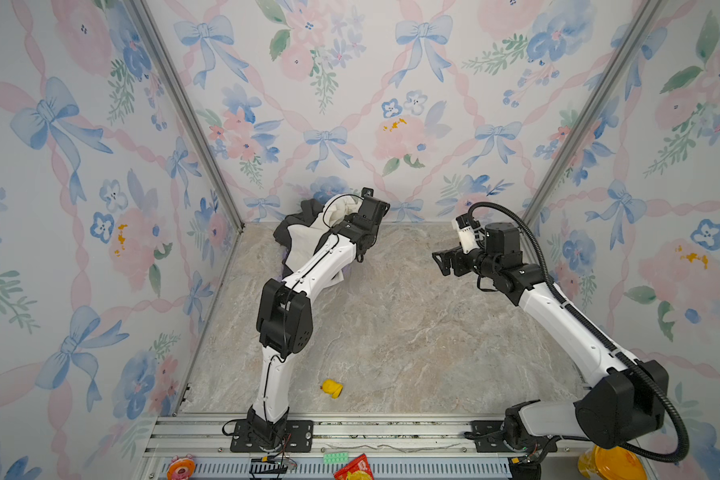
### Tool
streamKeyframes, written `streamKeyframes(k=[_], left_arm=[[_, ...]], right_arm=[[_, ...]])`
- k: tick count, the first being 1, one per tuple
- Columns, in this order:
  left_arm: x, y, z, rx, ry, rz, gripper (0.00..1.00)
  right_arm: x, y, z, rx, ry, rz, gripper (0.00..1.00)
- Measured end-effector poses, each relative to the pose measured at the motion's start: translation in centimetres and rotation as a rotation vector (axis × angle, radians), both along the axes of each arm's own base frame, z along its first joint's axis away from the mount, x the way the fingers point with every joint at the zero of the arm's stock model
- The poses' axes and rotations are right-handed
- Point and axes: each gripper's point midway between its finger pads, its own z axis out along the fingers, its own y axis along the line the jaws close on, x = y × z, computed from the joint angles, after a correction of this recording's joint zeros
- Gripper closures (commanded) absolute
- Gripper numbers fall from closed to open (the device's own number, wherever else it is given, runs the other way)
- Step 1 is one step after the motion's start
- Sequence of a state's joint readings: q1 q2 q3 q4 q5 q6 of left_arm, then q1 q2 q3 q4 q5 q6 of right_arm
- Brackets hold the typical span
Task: Pick out a specific cloth from the pile
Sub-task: 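Grasp the lavender T-shirt with the left gripper and lift it high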
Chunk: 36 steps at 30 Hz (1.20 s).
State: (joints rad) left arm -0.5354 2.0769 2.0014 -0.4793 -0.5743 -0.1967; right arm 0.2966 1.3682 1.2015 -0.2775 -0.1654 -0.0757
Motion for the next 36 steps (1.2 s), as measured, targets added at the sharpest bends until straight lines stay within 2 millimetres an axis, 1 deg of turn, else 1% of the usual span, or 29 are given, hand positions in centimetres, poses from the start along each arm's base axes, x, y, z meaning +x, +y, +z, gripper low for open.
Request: streamKeyframes(k=[5, 12, 15, 21, 26, 31, 36], left_arm=[[0.0, 0.4, 4.7, -0.049, -0.084, 0.006, 1.0], [-0.6, 1.0, 12.2, -0.142, -0.225, 0.009, 1.0], [-0.9, 1.3, 14.8, -0.173, -0.272, 0.008, 1.0], [-1.7, 2.6, 19.2, -0.22, -0.35, 0.016, 1.0], [-3.1, 3.6, 22.9, -0.265, -0.421, 0.005, 1.0], [-4.6, 3.6, 26.6, -0.331, -0.507, -0.043, 1.0], [-5.8, 3.0, 30.3, -0.415, -0.611, -0.114, 1.0]], right_arm=[[-0.6, -0.2, -0.1, -0.002, -0.004, 0.001, 0.03], [-0.9, -0.3, 0.4, -0.004, -0.023, 0.006, 0.03], [-0.9, -0.3, 0.5, -0.007, -0.026, 0.008, 0.03], [-0.9, -0.3, 0.7, -0.008, -0.04, 0.01, 0.03], [-1.2, -0.4, 0.5, -0.01, -0.041, 0.007, 0.03], [-1.3, -0.6, 0.7, -0.015, -0.053, 0.006, 0.03], [-1.2, -0.7, 0.8, -0.021, -0.058, 0.006, 0.03]])
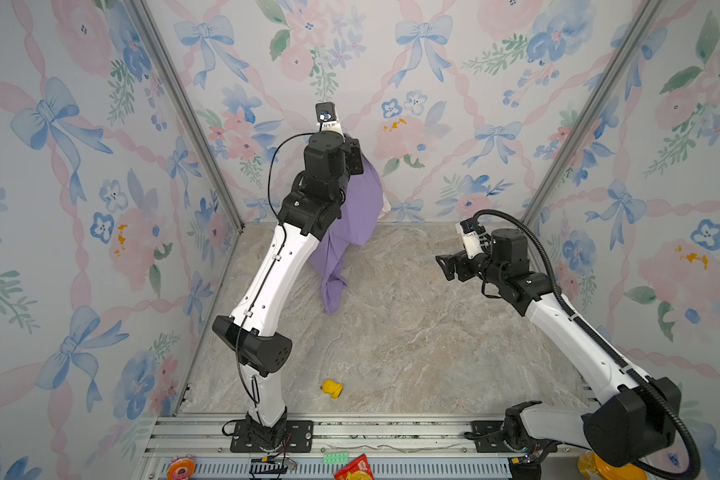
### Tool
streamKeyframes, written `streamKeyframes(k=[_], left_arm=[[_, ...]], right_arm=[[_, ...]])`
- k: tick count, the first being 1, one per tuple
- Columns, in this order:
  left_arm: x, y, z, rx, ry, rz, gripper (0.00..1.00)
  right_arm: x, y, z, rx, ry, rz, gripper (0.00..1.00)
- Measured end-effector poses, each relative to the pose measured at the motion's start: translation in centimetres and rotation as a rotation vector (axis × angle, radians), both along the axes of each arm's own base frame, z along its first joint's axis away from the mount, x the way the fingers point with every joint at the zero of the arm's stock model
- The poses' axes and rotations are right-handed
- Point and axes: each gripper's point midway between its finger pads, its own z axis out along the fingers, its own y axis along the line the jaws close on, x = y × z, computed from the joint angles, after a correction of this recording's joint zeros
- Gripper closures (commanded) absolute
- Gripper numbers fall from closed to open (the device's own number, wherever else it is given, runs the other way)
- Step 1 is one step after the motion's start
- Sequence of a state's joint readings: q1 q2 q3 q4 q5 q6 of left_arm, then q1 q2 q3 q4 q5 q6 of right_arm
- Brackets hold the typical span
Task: Pick out a specific cloth from the pile
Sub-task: 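Grasp the lavender T-shirt with the left gripper and lift it high, then lower the lavender T-shirt onto the table beside the pile, left gripper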
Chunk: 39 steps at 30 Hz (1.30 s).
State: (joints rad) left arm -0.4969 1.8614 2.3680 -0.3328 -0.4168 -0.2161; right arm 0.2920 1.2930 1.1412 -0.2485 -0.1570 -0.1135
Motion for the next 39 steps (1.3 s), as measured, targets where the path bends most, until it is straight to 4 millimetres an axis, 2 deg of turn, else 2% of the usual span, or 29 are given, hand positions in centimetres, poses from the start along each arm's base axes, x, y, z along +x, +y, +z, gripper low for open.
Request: streamKeyframes(k=[9, 17, 21, 25, 28, 31, 35, 37, 39], left_arm=[[-2.6, 0.1, 6.2, -0.135, -0.198, -0.078, 1.0], [-5.1, 0.0, 9.8, -0.209, -0.312, -0.166, 1.0], [-5.5, -1.1, 10.2, -0.225, -0.33, -0.241, 1.0], [-5.3, -2.7, 9.2, -0.227, -0.303, -0.316, 1.0], [-4.9, -4.7, 7.6, -0.226, -0.263, -0.372, 1.0], [-4.6, -7.7, 5.0, -0.212, -0.201, -0.435, 1.0], [-4.4, -13.0, 0.1, -0.164, -0.095, -0.513, 0.99], [-4.7, -16.2, -2.8, -0.108, -0.032, -0.549, 0.85], [-5.1, -19.3, -6.0, -0.042, 0.031, -0.584, 0.62]], right_arm=[[0.2, -0.4, 0.1, 0.003, -0.006, -0.009, 0.03], [0.5, -0.8, 0.3, 0.005, -0.014, -0.022, 0.03], [0.7, -1.3, 0.5, 0.007, -0.021, -0.036, 0.03], [0.9, -2.0, 0.5, 0.007, -0.022, -0.052, 0.03], [1.2, -2.8, 0.6, 0.01, -0.024, -0.078, 0.03], [1.6, -3.8, 0.8, 0.02, -0.029, -0.113, 0.03], [2.0, -5.7, 1.6, 0.044, -0.049, -0.17, 0.03], [2.0, -6.6, 2.3, 0.06, -0.063, -0.198, 0.03], [2.0, -7.7, 3.2, 0.084, -0.083, -0.236, 0.03]])
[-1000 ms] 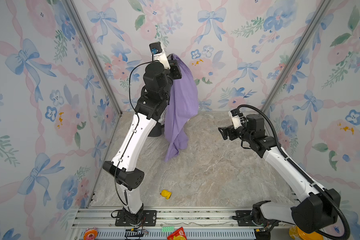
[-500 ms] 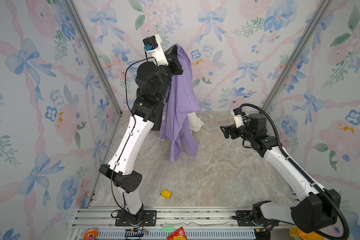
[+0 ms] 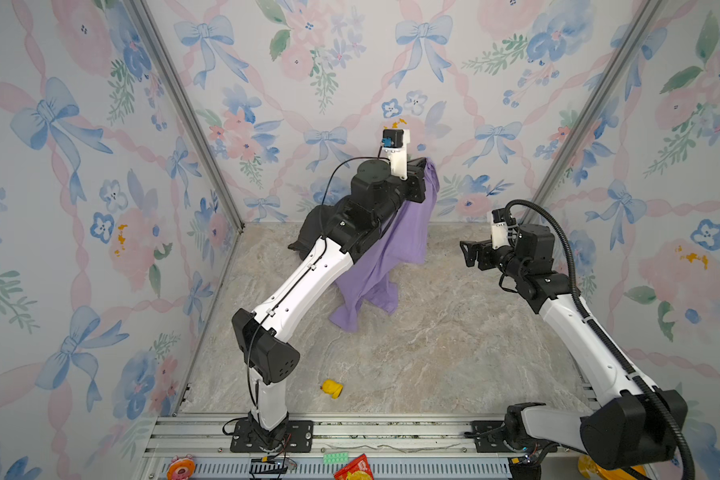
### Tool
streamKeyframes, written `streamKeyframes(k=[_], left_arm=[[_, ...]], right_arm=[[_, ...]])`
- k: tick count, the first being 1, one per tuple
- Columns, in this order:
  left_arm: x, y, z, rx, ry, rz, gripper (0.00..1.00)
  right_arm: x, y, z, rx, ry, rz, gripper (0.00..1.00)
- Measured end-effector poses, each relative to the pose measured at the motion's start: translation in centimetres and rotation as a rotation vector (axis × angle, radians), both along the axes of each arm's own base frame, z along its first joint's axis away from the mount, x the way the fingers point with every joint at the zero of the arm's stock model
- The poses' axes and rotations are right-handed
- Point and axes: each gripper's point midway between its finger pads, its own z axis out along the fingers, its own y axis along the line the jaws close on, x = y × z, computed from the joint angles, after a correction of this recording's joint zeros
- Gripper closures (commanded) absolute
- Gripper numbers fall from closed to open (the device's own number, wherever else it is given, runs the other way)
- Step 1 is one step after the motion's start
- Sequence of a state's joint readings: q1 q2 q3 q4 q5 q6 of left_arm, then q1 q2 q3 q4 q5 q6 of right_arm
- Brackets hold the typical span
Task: Pick out a specific cloth from the pile
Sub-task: 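Lower the lavender T-shirt onto the table beside the pile, left gripper, then grasp the lavender T-shirt with the right gripper while the left gripper withdraws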
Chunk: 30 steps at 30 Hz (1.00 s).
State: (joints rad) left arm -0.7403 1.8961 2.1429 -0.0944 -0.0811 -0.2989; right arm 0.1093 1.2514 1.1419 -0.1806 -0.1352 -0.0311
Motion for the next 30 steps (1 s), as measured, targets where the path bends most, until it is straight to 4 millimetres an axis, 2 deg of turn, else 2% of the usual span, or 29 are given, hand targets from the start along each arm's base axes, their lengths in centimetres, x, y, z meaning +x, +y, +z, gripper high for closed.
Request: streamKeyframes(k=[1, 3, 5, 7, 9, 12, 14, 16, 19, 21, 24, 28, 30], left_arm=[[-0.3, -1.4, -1.5, 0.037, 0.018, -0.017, 0.51], [-0.9, -3.9, -4.8, 0.143, 0.048, -0.048, 0.21], [-1.7, -5.7, -7.8, 0.252, 0.07, -0.066, 0.02], [-2.4, -6.9, -10.2, 0.356, 0.077, -0.062, 0.02], [-3.3, -7.2, -11.7, 0.44, 0.082, -0.053, 0.02], [-3.6, -6.7, -11.9, 0.466, 0.089, -0.025, 0.02], [-3.0, -5.1, -11.8, 0.452, 0.114, 0.012, 0.02], [-2.1, -2.5, -11.5, 0.427, 0.148, 0.07, 0.02], [-1.1, 2.2, -10.9, 0.38, 0.195, 0.168, 0.02], [-1.2, 5.2, -10.7, 0.351, 0.224, 0.225, 0.02], [-2.5, 8.4, -11.0, 0.302, 0.269, 0.274, 0.02], [-4.0, 12.4, -12.6, 0.237, 0.346, 0.338, 0.02], [-4.6, 15.3, -13.7, 0.199, 0.388, 0.392, 0.02]], right_arm=[[0.0, -0.6, 0.4, 0.013, -0.009, -0.021, 0.03], [0.0, -2.2, 1.4, 0.054, -0.037, -0.082, 0.03], [-0.2, -3.9, 2.0, 0.102, -0.062, -0.142, 0.03], [-0.4, -5.4, 2.2, 0.148, -0.077, -0.199, 0.03], [-0.6, -6.4, 2.2, 0.188, -0.081, -0.238, 0.03], [-0.4, -6.5, 2.4, 0.236, -0.086, -0.251, 0.03], [-0.3, -6.2, 2.6, 0.27, -0.087, -0.24, 0.03], [0.0, -5.6, 2.5, 0.297, -0.081, -0.227, 0.03], [0.4, -3.6, 1.8, 0.311, -0.056, -0.184, 0.03], [0.6, -1.3, 1.1, 0.309, -0.031, -0.136, 0.03], [0.5, 2.5, 0.2, 0.299, 0.009, -0.059, 0.03], [0.2, 7.9, -0.5, 0.274, 0.051, 0.04, 0.03], [-0.1, 11.2, -1.1, 0.247, 0.083, 0.1, 0.03]])
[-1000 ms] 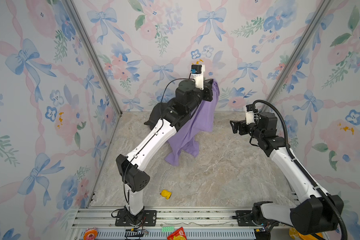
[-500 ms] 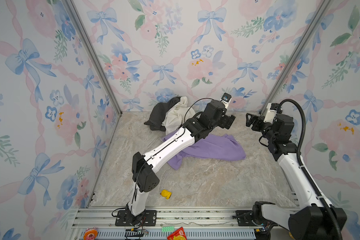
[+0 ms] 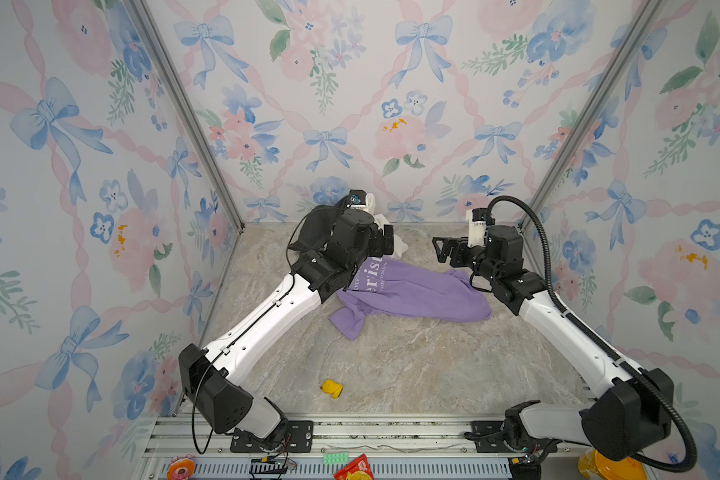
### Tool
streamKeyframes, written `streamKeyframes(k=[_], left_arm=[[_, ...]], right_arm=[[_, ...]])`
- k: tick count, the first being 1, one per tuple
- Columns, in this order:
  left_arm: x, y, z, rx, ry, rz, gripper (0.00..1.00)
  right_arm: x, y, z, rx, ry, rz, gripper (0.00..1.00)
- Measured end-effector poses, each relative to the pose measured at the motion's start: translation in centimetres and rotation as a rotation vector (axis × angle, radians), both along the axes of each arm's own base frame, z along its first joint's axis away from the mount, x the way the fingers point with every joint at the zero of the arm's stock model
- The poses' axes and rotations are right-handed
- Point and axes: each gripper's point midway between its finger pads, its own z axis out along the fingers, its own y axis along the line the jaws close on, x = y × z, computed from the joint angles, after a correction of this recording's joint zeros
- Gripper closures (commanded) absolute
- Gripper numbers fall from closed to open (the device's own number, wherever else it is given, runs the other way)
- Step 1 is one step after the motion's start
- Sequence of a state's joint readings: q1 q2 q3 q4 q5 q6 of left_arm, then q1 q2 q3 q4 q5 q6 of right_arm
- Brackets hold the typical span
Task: Pick out a specific cloth from the pile
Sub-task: 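Grasp the lavender T-shirt with the right gripper while the left gripper withdraws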
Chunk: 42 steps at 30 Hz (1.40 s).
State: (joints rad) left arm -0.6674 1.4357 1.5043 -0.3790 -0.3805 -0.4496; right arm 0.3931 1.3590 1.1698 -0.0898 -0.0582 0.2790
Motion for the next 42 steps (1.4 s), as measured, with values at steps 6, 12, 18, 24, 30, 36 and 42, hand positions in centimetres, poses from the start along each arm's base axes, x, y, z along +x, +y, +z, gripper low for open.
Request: streamKeyframes(k=[6, 12, 18, 24, 30, 36, 42], left_arm=[[-2.7, 7.3, -0.4, -0.085, 0.003, 0.138, 0.02], [-5.8, 12.6, 1.5, -0.162, -0.07, 0.213, 0.02], [-6.6, 15.1, 1.6, -0.176, -0.088, 0.235, 0.02], [-6.7, 14.9, -0.3, -0.173, -0.047, 0.204, 0.02], [-7.1, 14.4, -1.4, -0.177, -0.025, 0.172, 0.02], [-7.1, 14.1, -1.5, -0.192, -0.015, 0.156, 0.02], [-6.8, 14.0, -1.9, -0.188, -0.003, 0.157, 0.02]], right_arm=[[-1.4, 9.5, -3.0, -0.11, 0.086, 0.179, 0.02], [-3.9, 17.7, -8.0, -0.215, 0.201, 0.302, 0.0], [-6.7, 21.9, -13.8, -0.309, 0.345, 0.317, 0.06], [-8.4, 21.5, -18.4, -0.35, 0.504, 0.235, 0.16], [-8.9, 20.5, -21.7, -0.345, 0.626, 0.134, 0.27], [-9.5, 21.0, -24.2, -0.306, 0.711, 0.102, 0.52], [-9.4, 21.7, -24.6, -0.216, 0.763, 0.067, 0.84]])
